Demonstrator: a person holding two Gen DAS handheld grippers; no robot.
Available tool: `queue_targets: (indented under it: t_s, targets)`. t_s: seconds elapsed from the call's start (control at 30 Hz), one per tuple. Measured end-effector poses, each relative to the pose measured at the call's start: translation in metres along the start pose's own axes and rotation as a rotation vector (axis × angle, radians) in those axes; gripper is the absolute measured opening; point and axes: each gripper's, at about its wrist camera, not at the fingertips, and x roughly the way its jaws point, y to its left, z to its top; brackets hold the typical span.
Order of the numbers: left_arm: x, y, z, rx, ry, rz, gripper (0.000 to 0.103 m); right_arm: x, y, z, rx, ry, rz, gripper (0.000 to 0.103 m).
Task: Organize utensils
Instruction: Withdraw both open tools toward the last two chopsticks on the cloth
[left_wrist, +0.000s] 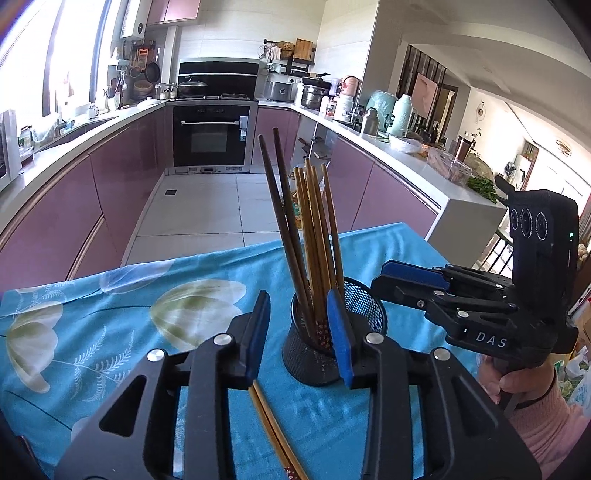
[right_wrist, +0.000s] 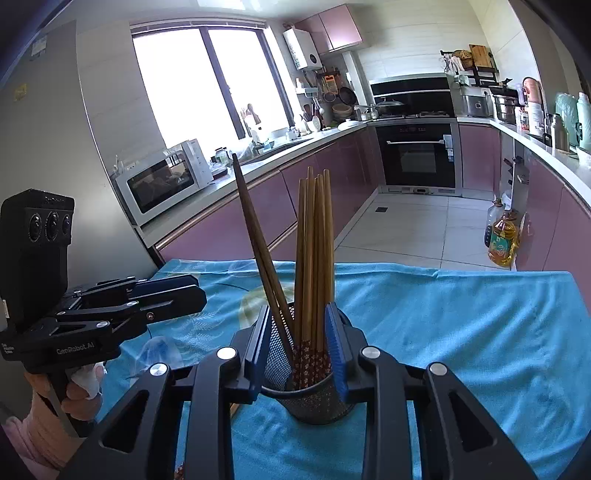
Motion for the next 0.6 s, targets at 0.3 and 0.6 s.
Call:
queue_targets:
  t_s: [0.3,0.6]
  targets:
    - [-0.038,0.001,-0.028,-0.007,-0.078,0.056,0.054,-0.021,0.010,-0.016,-0.009,-0.016,0.049,0.034]
    - [-0.050,0.016,-0.073,-0.050,-0.030,0.129,0.059,0.002,0.040,-0.058,-0.073,0.101,0.077,0.044]
